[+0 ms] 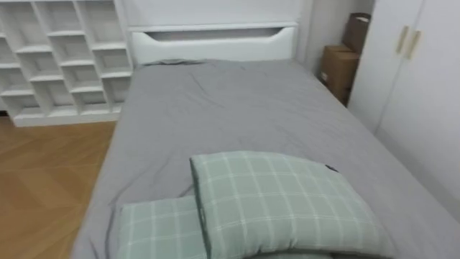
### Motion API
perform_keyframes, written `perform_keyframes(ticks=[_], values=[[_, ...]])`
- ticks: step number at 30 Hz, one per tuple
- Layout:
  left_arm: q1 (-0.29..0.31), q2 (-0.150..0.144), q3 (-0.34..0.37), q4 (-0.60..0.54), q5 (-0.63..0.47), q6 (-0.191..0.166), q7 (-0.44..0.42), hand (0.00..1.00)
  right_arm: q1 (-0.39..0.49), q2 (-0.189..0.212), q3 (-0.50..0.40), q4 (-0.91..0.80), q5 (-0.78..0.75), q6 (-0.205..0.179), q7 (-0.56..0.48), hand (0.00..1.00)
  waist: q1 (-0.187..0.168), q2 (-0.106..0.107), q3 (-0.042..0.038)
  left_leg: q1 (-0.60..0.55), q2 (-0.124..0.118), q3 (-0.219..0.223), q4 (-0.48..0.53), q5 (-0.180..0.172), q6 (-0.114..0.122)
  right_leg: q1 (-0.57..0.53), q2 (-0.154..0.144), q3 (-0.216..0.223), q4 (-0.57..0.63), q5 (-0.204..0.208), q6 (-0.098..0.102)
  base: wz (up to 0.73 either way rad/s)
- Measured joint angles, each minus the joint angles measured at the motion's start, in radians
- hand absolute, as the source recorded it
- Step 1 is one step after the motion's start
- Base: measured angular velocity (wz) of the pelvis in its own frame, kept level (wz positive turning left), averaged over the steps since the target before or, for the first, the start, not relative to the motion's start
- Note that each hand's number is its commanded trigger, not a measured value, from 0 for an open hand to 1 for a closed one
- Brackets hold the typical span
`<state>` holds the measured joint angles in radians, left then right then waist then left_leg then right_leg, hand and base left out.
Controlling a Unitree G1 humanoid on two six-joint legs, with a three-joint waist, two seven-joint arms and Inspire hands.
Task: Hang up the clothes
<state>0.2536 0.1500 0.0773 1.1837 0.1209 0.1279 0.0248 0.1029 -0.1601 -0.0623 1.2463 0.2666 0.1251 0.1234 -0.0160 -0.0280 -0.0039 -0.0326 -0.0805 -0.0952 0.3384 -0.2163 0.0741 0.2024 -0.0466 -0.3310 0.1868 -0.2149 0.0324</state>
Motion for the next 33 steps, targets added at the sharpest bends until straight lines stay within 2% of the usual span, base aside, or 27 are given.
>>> perform_keyframes(ticks=[3,5,8,9,10,15,17,20,21,26,30,33], values=[[-0.003,-0.013,-0.001,0.02,0.0,0.004,-0.014,0.0,-0.013,0.002,0.005,-0.001,-0.012,-0.002,-0.004,0.0,0.007,0.005,0.0076,-0.009,-0.02,-0.028,0.009,-0.008,0.011,0.006,-0.006,0.029,-0.002,0.0,0.0,0.26],[-0.011,-0.016,-0.003,0.022,0.0,0.003,-0.016,0.0,-0.016,0.001,0.021,-0.002,-0.02,-0.004,-0.011,0.0,0.024,0.004,0.019,-0.011,-0.025,-0.031,0.009,-0.009,0.014,0.005,-0.008,0.04,-0.002,0.0,0.0,0.11],[-0.025,-0.018,-0.009,0.017,0.01,0.004,-0.019,0.0,-0.02,0.0,0.043,-0.001,-0.03,-0.006,-0.014,0.0,0.023,0.007,0.0182,-0.044,-0.036,-0.057,0.03,-0.011,0.016,-0.012,-0.008,0.044,-0.003,0.0,0.001,0.21],[-0.031,-0.018,-0.022,0.009,0.029,0.004,-0.019,0.0,-0.026,0.0,0.052,0.001,-0.031,-0.007,-0.015,0.0,0.023,0.009,0.0234,-0.048,-0.038,-0.059,0.032,-0.01,0.016,-0.013,-0.007,0.055,-0.005,0.0,0.001,0.17],[-0.035,-0.018,-0.023,0.009,0.038,0.004,-0.018,0.0,-0.028,0.0,0.054,0.002,-0.033,-0.009,-0.015,0.0,0.021,0.01,0.0239,-0.051,-0.039,-0.062,0.035,-0.01,0.016,-0.013,-0.006,0.057,-0.006,0.0,0.001,0.13],[-0.079,-0.013,-0.022,-0.028,0.049,-0.005,-0.016,0.0,-0.028,0.003,0.08,0.01,-0.037,-0.043,-0.016,0.0,0.018,0.007,0.0215,-0.063,-0.048,-0.073,0.041,-0.008,0.013,-0.011,-0.003,0.054,-0.02,0.0,0.001,0.06],[-0.09,-0.013,-0.022,-0.055,0.049,-0.008,-0.016,0.0,-0.025,0.002,0.08,0.011,-0.037,-0.046,-0.014,0.0,0.016,0.006,0.0205,-0.062,-0.05,-0.079,0.041,-0.006,0.011,-0.01,-0.002,0.054,-0.02,0.0,0.001,0.06],[-0.111,-0.014,-0.024,-0.065,0.035,-0.038,-0.017,0.0,-0.027,0.003,0.08,0.015,-0.036,-0.056,-0.011,0.0,0.008,0.007,0.0205,-0.065,-0.052,-0.079,0.039,-0.003,0.01,-0.011,-0.002,0.054,-0.02,0.0,0.001,0.05],[-0.121,-0.014,-0.024,-0.064,0.025,-0.052,-0.017,0.0,-0.026,0.003,0.081,0.015,-0.033,-0.063,-0.011,0.0,0.008,0.006,0.0183,-0.064,-0.051,-0.075,0.039,-0.003,0.01,-0.011,-0.002,0.054,-0.02,0.0,0.001,-0.05],[-0.106,-0.014,-0.02,-0.053,-0.01,-0.088,-0.017,0.0,-0.02,0.004,0.079,0.019,-0.005,-0.073,-0.011,0.0,-0.001,0.012,0.0156,-0.062,-0.051,-0.074,0.039,-0.002,0.012,-0.011,-0.002,0.059,-0.02,0.0,0.001,-0.02],[-0.09,-0.017,-0.02,-0.041,-0.014,-0.108,-0.015,0.0,-0.013,0.004,0.079,0.017,0.004,-0.084,-0.011,0.0,0.0,0.022,0.0086,-0.058,-0.051,-0.073,0.039,-0.001,0.012,-0.011,-0.002,0.087,-0.02,0.0,0.001,-0.01],[-0.077,-0.017,-0.021,-0.036,-0.021,-0.114,-0.014,0.0,-0.009,0.004,0.079,0.017,0.011,-0.084,-0.01,0.0,0.001,0.03,0.0085,-0.053,-0.05,-0.072,0.039,-0.002,0.012,-0.01,-0.001,0.099,-0.02,0.0,0.001,-0.03]])
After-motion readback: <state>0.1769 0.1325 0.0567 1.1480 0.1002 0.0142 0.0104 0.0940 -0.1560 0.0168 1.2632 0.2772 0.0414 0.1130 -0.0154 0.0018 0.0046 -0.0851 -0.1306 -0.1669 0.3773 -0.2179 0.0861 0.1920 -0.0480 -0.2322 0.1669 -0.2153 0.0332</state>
